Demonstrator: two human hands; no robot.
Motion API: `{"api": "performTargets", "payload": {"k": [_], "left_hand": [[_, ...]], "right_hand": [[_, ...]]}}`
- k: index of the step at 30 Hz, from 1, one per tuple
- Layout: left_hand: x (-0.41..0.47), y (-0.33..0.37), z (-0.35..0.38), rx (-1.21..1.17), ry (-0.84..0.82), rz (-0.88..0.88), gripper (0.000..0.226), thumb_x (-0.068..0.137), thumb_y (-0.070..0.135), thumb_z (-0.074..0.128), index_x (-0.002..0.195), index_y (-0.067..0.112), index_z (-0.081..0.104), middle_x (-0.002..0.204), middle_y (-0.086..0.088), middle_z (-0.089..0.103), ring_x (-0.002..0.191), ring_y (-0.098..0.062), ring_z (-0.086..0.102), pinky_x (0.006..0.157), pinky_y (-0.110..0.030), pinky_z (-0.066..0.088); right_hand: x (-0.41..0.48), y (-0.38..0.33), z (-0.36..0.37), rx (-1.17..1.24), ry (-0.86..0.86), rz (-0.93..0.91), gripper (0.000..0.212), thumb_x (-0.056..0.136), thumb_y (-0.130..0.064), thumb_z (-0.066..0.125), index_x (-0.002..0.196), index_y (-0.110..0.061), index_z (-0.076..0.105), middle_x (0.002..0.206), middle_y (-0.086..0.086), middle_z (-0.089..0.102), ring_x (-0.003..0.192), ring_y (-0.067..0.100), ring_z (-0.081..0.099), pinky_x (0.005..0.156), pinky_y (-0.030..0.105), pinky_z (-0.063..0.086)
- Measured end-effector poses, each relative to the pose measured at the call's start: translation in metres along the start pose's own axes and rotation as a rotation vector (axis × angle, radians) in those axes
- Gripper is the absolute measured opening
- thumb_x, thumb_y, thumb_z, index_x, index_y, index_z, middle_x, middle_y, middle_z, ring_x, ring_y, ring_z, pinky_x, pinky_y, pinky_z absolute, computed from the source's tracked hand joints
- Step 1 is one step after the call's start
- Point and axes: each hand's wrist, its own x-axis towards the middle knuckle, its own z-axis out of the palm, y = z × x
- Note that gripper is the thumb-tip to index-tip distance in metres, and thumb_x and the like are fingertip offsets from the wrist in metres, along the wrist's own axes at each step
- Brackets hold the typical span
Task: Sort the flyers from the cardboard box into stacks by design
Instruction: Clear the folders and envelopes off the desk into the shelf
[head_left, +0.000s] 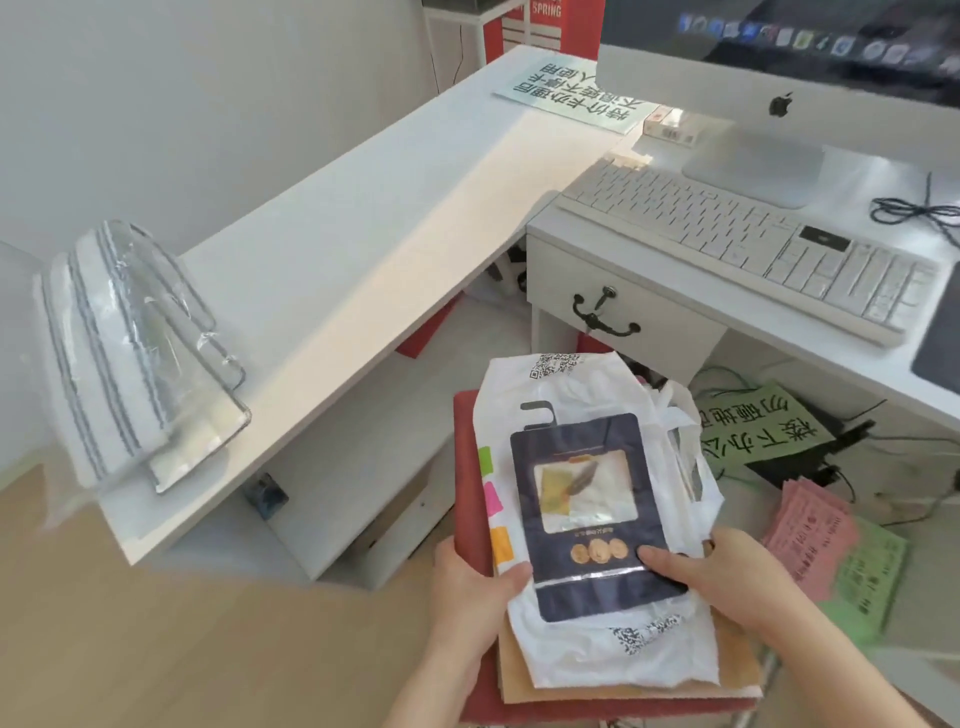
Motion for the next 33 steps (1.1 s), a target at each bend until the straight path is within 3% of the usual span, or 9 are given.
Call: {"api": "performTargets", "payload": {"k": [5, 8, 10, 16, 23, 26, 28, 30, 33], "left_hand": [[0.029, -0.028, 0.02, -0.115, 0.062, -0.041, 0.034, 0.075, 0.003, 0.077, 0.095, 0.022, 0.057, 0.082, 0.007, 0.072, 0.069, -0.007, 0.07, 0.055, -0.021, 0.052], [0.064, -0.043, 0.013, -0.163, 0.113, -0.075, 0.032, 0.076, 0.001, 0.076, 0.098, 0.018, 0.061, 0.083, 0.003, 0.074, 0.075, -0.016, 0.072, 0.069, -0.036, 0.058], [0.092, -0.05, 0.002, -0.196, 0.164, -0.096, 0.035, 0.074, 0.003, 0.078, 0.104, 0.014, 0.062, 0.087, -0.001, 0.075, 0.079, -0.022, 0.072, 0.077, -0.044, 0.057], [0.211, -0.066, -0.039, -0.278, 0.308, -0.132, 0.037, 0.072, 0.004, 0.078, 0.106, 0.009, 0.064, 0.091, -0.007, 0.074, 0.082, -0.029, 0.071, 0.081, -0.049, 0.055], [0.367, -0.052, -0.078, -0.301, 0.478, -0.1, 0.047, 0.067, 0.022, 0.082, 0.108, 0.009, 0.061, 0.098, -0.009, 0.071, 0.083, -0.03, 0.07, 0.08, -0.049, 0.056], [0.406, -0.045, -0.082, -0.064, 0.563, -0.124, 0.073, 0.054, 0.063, 0.077, 0.109, 0.017, 0.061, 0.11, -0.01, 0.064, 0.091, -0.031, 0.065, 0.082, -0.047, 0.055], [0.411, -0.04, -0.081, 0.055, 0.611, -0.125, 0.07, 0.065, 0.067, 0.068, 0.115, 0.018, 0.058, 0.118, -0.011, 0.056, 0.097, -0.032, 0.06, 0.084, -0.046, 0.053], [0.402, -0.032, -0.075, -0.043, 0.576, -0.119, 0.064, 0.079, 0.059, 0.062, 0.128, 0.019, 0.05, 0.124, -0.006, 0.056, 0.099, -0.027, 0.06, 0.086, -0.042, 0.052], [0.376, -0.031, -0.064, -0.089, 0.421, -0.079, 0.078, 0.076, 0.052, 0.071, 0.139, 0.027, 0.034, 0.119, 0.009, 0.055, 0.102, -0.017, 0.057, 0.09, -0.036, 0.047]], "right_hand": [[0.062, 0.007, 0.023, -0.077, -0.08, -0.048, 0.062, 0.064, -0.07, 0.071, 0.085, -0.013, 0.057, 0.08, 0.001, 0.067, 0.073, 0.016, 0.062, 0.07, 0.031, 0.051], [0.105, -0.014, 0.048, -0.076, -0.148, -0.109, 0.066, 0.06, -0.073, 0.07, 0.094, -0.018, 0.059, 0.088, -0.001, 0.068, 0.079, 0.017, 0.063, 0.079, 0.036, 0.054], [0.13, -0.038, 0.064, -0.057, -0.172, -0.169, 0.056, 0.062, -0.069, 0.072, 0.092, -0.024, 0.058, 0.088, -0.006, 0.067, 0.081, 0.015, 0.063, 0.079, 0.037, 0.054], [0.228, -0.128, 0.129, -0.133, -0.193, -0.375, 0.051, 0.067, -0.066, 0.071, 0.1, -0.03, 0.06, 0.095, -0.01, 0.066, 0.079, 0.011, 0.058, 0.07, 0.031, 0.051], [0.349, -0.261, 0.186, -0.231, -0.166, -0.505, 0.062, 0.069, -0.064, 0.072, 0.108, -0.019, 0.054, 0.104, 0.0, 0.062, 0.088, 0.019, 0.056, 0.069, 0.03, 0.045], [0.385, -0.293, 0.201, -0.292, -0.167, -0.482, 0.071, 0.068, -0.07, 0.067, 0.114, -0.018, 0.051, 0.112, 0.002, 0.061, 0.103, 0.023, 0.056, 0.081, 0.034, 0.046], [0.397, -0.302, 0.209, -0.31, -0.147, -0.469, 0.076, 0.069, -0.075, 0.061, 0.119, -0.019, 0.051, 0.117, 0.003, 0.057, 0.11, 0.025, 0.05, 0.089, 0.039, 0.044], [0.395, -0.301, 0.206, -0.299, -0.067, -0.516, 0.08, 0.072, -0.078, 0.053, 0.129, -0.022, 0.048, 0.126, 0.003, 0.049, 0.118, 0.027, 0.042, 0.092, 0.043, 0.041], [0.385, -0.275, 0.187, -0.184, -0.016, -0.497, 0.079, 0.081, -0.078, 0.035, 0.139, -0.023, 0.038, 0.132, 0.008, 0.04, 0.124, 0.032, 0.036, 0.093, 0.046, 0.038]]}}
